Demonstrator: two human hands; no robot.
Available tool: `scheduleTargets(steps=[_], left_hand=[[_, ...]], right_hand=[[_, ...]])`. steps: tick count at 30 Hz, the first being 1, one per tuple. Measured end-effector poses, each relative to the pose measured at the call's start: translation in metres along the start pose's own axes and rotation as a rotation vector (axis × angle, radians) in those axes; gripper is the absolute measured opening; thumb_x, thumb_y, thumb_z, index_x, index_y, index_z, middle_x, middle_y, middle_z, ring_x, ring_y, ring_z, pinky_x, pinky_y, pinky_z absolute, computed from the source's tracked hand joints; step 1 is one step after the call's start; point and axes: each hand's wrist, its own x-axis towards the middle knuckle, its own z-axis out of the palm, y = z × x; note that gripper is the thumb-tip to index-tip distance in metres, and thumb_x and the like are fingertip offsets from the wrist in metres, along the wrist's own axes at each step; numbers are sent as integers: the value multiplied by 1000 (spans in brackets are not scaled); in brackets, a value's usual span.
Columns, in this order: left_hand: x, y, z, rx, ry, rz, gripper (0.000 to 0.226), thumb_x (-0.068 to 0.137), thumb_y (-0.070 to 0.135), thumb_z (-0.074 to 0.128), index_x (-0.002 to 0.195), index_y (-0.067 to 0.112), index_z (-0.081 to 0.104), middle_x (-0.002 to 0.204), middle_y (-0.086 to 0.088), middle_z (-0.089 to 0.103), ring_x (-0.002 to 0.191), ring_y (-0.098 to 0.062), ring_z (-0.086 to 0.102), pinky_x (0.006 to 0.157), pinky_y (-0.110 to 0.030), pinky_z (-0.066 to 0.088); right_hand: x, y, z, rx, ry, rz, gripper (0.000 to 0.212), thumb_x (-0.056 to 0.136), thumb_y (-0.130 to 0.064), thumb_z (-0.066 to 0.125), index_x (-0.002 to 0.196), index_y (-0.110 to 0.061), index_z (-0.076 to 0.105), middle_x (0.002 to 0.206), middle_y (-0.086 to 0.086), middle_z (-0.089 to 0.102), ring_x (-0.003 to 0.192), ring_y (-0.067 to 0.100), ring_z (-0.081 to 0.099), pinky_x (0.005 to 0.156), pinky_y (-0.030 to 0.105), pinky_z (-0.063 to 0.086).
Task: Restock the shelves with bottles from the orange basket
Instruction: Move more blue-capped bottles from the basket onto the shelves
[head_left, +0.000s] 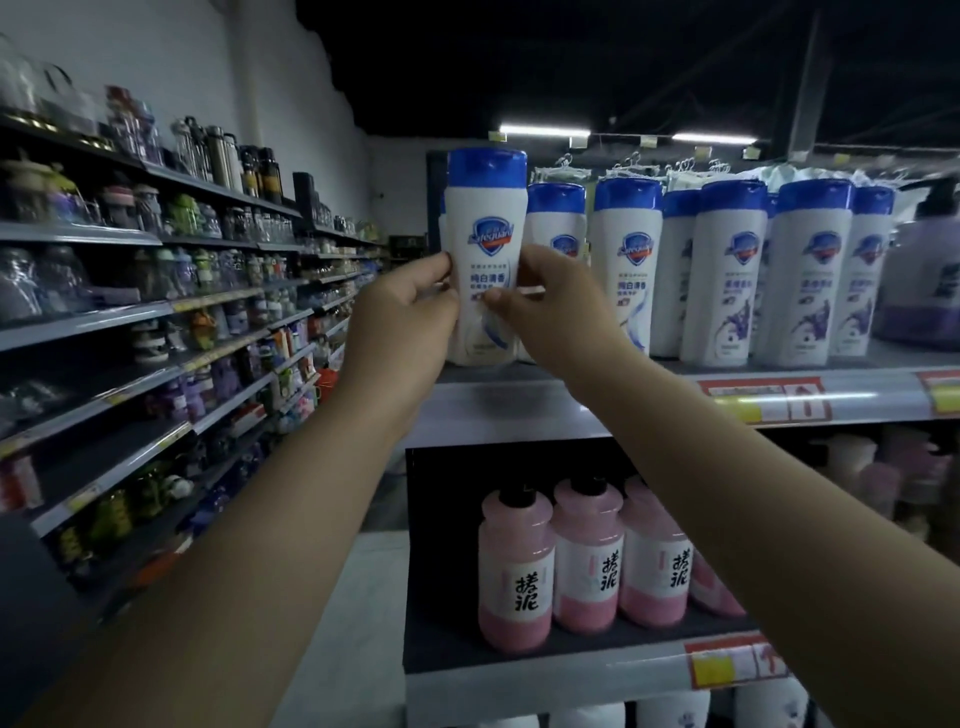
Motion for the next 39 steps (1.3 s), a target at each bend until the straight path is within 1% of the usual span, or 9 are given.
scheduleTargets(steps=[4,6,13,17,19,22,24,28,39], left_hand=[[-2,-1,-1,101,-4,22,36,92,6,51,99,37,69,93,14,71,92,-16,66,84,-36,53],[-1,-1,0,138,-14,15,34,91,7,52,87,38,67,85,15,69,88,-19,64,82,-37,51],[-5,0,3,119,-100,27,29,92,10,51,115,24,63,106,8,70,101,-8,64,95,-36,51],[-17,2,10,18,-96,45,31,96,9,50,117,32,54,99,27,61,86,22,57,74,-5,45],[-23,4,14,-40,-62,18,42,97,9,49,134,28,46,106,32,53,84,29,50,72,-1,43],[-33,7,20,-88,-35,-1,49,98,11,48,144,22,39,140,15,49,117,13,46,99,-12,40],[-40,8,25,-143,-26,-18,45,98,15,50,141,26,45,140,12,51,122,7,48,108,-24,38],[-56,10,44,-245,-93,-32,40,87,27,57,127,32,58,133,15,58,120,5,53,106,-27,40],[-112,12,144,-359,-153,-109,42,83,37,40,122,38,55,130,22,55,125,8,47,104,-22,34]], right_hand=[[3,8,10,-48,-13,34,20,89,-16,64,108,-10,62,99,-1,65,93,12,59,81,23,48],[5,10,12,-91,-19,47,22,89,-18,63,109,-8,61,104,4,67,96,17,60,75,24,46],[0,7,9,-104,-30,17,22,92,-20,59,113,-13,58,103,-1,64,90,10,60,61,8,43],[-14,3,5,124,89,-24,31,93,-19,57,123,-11,55,108,-3,63,101,10,63,88,25,53],[-24,0,1,196,134,-30,39,93,-20,56,131,-12,51,111,-6,62,102,4,61,91,24,52],[-41,-2,-7,290,142,-14,39,95,-21,53,133,-15,50,111,-10,60,103,-4,58,90,14,49],[-52,1,-13,373,149,11,36,95,-20,52,131,-16,52,116,-8,62,108,-2,59,96,22,49],[-73,13,-32,480,137,47,34,96,-21,51,130,-18,53,122,-5,62,113,2,58,101,29,48],[-129,73,-131,605,44,94,38,85,-31,48,123,-26,54,122,-9,64,114,0,58,102,25,46]])
